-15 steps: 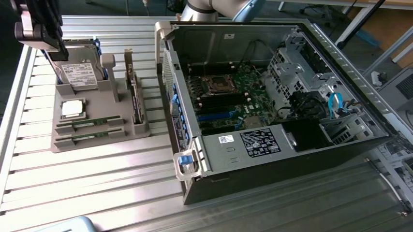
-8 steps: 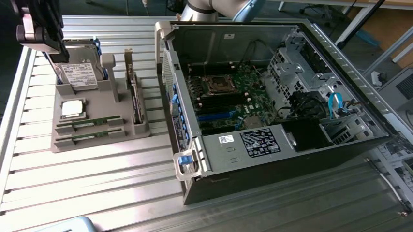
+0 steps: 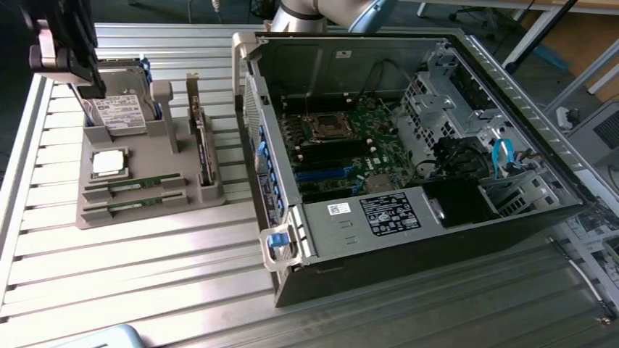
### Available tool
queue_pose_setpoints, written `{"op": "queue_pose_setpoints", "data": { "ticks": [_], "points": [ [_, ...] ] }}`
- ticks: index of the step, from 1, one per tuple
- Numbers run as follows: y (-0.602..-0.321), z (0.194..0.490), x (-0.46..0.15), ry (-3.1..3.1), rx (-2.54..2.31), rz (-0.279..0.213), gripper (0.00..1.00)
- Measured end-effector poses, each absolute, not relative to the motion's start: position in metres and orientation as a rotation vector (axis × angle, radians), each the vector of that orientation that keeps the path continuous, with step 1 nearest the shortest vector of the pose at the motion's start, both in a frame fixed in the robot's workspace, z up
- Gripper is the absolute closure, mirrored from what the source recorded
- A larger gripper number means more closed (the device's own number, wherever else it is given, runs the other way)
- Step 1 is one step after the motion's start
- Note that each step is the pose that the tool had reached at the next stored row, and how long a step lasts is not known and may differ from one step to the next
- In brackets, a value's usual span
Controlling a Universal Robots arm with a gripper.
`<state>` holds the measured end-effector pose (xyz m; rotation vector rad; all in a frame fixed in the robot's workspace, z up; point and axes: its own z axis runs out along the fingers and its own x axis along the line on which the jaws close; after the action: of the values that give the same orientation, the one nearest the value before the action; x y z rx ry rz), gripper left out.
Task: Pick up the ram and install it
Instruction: 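Pick up the ram and move it above insertion slot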
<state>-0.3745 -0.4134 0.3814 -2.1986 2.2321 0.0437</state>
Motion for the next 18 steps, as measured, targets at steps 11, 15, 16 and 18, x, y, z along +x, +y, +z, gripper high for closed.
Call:
{"op": "queue_pose_setpoints", "data": {
  "ticks": [11, 15, 16, 18],
  "points": [
    [-0.413, 0.375, -0.374, 2.232, -2.199, 0.044, 0.89],
    [-0.413, 0.372, -0.374, 2.232, -2.199, 0.044, 0.89],
    [-0.413, 0.371, -0.374, 2.232, -2.199, 0.044, 0.89],
    [-0.413, 0.369, -0.375, 2.232, -2.199, 0.044, 0.89]
  ]
}}
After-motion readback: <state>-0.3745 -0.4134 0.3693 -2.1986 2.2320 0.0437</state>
